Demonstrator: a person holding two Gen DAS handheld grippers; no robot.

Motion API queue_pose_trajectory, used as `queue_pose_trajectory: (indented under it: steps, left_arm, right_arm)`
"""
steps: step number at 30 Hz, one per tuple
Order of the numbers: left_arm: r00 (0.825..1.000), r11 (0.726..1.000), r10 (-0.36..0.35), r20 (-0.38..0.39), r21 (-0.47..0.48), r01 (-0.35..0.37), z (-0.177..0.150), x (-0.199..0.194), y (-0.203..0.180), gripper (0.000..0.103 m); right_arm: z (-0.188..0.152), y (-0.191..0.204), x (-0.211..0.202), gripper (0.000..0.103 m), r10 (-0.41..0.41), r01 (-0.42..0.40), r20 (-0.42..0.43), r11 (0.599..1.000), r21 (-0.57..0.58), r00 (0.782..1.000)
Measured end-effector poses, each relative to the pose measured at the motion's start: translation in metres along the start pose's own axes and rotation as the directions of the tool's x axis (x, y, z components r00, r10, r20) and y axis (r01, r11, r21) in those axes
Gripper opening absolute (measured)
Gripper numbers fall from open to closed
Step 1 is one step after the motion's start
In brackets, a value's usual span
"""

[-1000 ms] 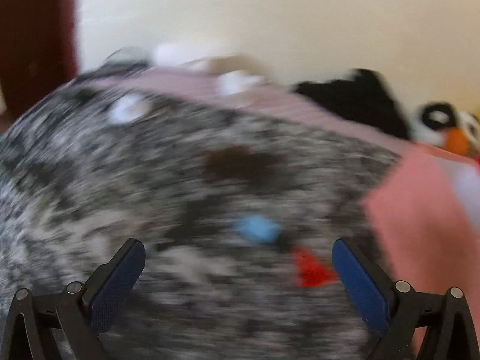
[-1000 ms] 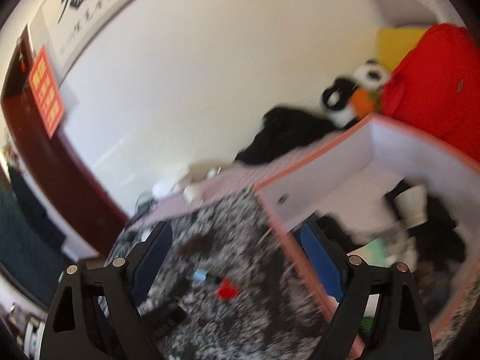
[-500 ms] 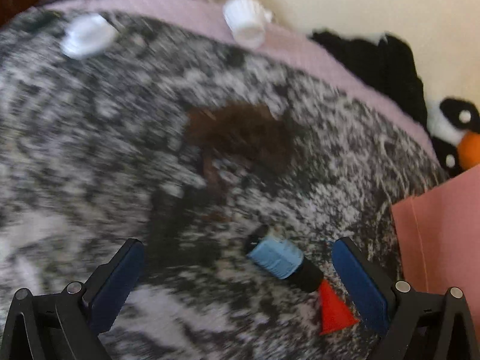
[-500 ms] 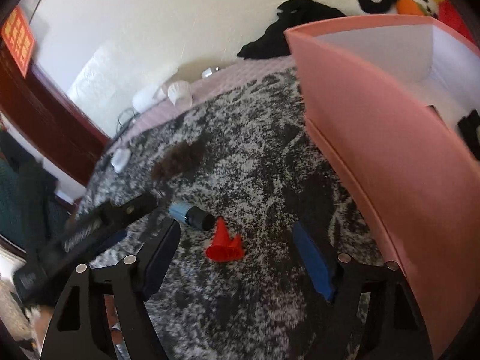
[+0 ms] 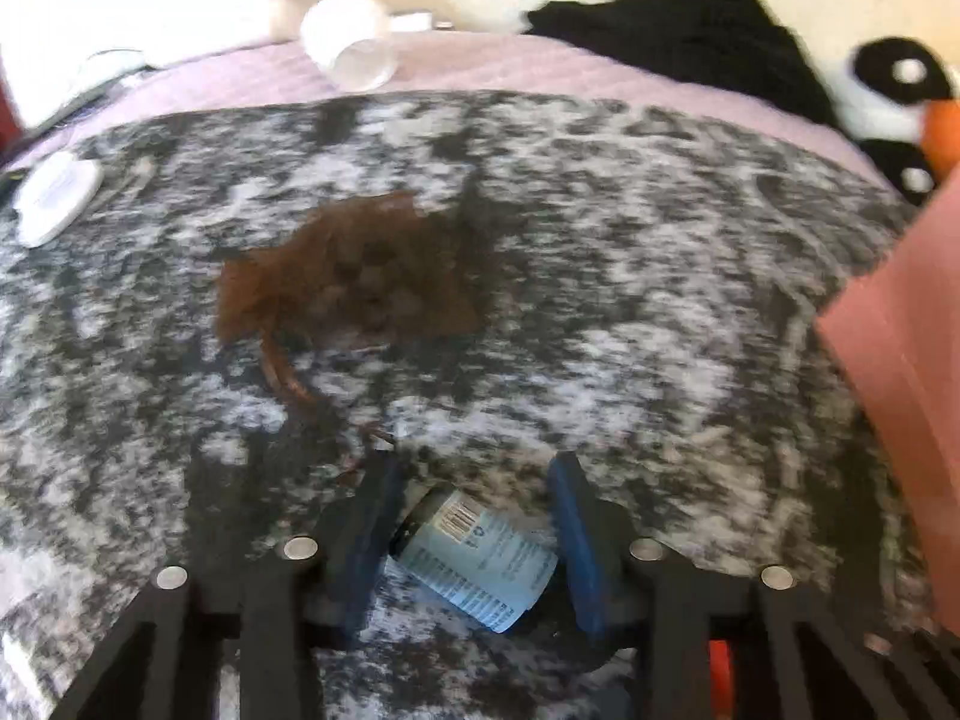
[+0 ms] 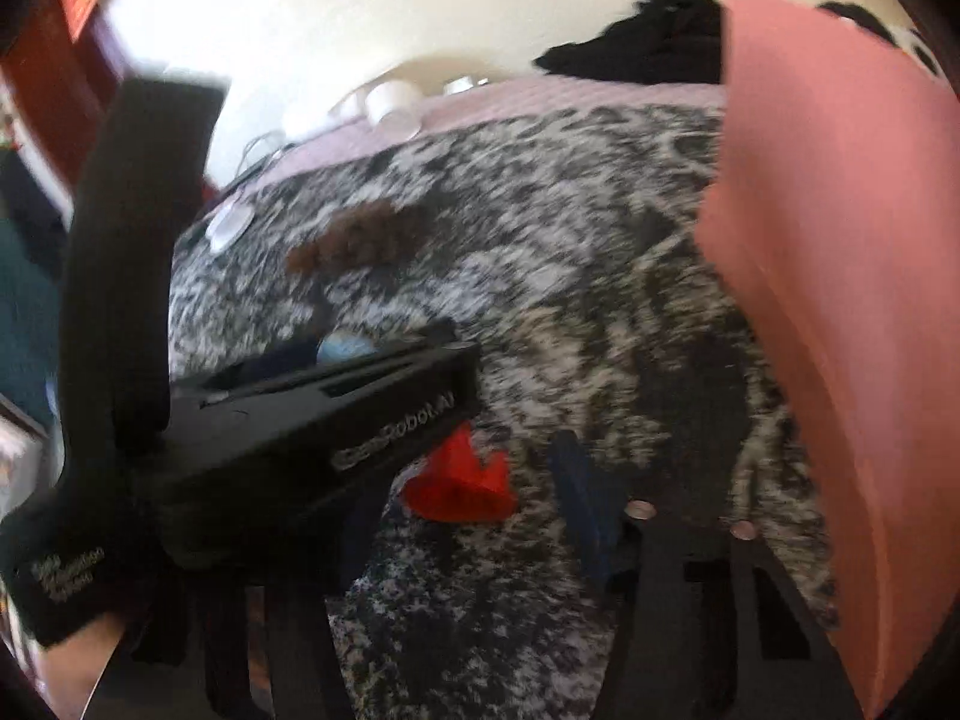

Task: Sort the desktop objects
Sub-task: 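Grasp the small blue-labelled bottle with the left gripper while the right grasps the red cone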

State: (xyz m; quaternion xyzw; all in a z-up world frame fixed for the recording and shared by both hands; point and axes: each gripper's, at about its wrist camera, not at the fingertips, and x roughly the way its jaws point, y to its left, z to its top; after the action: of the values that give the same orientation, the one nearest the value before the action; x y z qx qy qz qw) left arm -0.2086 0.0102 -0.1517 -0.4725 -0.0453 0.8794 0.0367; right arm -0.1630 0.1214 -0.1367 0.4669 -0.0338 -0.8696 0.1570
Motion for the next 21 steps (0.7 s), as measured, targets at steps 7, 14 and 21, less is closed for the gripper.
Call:
queue_pose_trajectory:
  steps: [7,14,21]
  left_arm:
    - [0.989,0.979,-0.146,0.003,-0.144,0.145,0.007,-0.024,0.039,0.000]
    - [0.992,0.982,-0.125,0.015,-0.144,0.126,-0.001,-0.039,0.030,0.000]
    - [0.995,0.982,-0.091,0.046,-0.160,0.097,-0.005,-0.051,0.018,0.102]
  right_arm:
    - [-0.003,0.007,-0.005,0.037,0.000,0.001,0.028,0.998,-0.055,1.000]
    - [0.002,0.001,-0.050,0.037,0.068,-0.072,0.115,0.997,0.027,0.991]
    - [0.008,-0.023,-0.119,0.037,0.088,-0.132,0.247,0.977,0.168,0.965]
